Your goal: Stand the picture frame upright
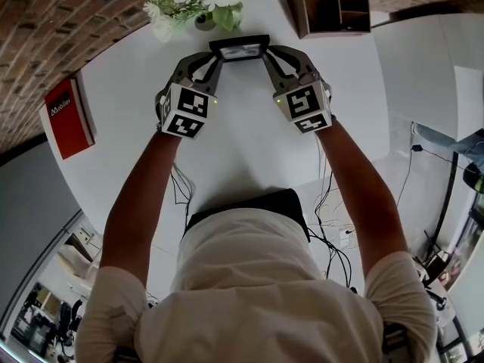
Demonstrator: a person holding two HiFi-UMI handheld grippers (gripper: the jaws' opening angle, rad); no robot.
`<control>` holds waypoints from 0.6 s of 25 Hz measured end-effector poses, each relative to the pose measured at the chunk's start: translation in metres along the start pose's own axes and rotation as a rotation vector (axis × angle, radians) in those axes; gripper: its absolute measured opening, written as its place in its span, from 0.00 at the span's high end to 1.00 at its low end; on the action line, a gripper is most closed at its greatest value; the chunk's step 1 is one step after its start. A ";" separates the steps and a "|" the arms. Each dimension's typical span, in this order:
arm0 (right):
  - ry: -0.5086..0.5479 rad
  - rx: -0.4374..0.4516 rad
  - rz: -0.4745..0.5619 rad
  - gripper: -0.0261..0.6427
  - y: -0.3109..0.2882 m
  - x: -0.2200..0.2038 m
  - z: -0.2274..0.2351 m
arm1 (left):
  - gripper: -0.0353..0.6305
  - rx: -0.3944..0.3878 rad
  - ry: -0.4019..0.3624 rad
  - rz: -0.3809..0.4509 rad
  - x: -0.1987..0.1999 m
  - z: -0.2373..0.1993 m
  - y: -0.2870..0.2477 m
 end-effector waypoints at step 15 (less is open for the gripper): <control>0.008 -0.010 0.011 0.91 0.004 -0.005 -0.004 | 0.89 -0.009 -0.004 0.010 -0.002 0.005 0.003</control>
Point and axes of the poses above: the fingertips, and each gripper's own axes: y backward along the fingers, z to its right, x out of its top, the point moved 3 cm from there along y, backward along the fingers
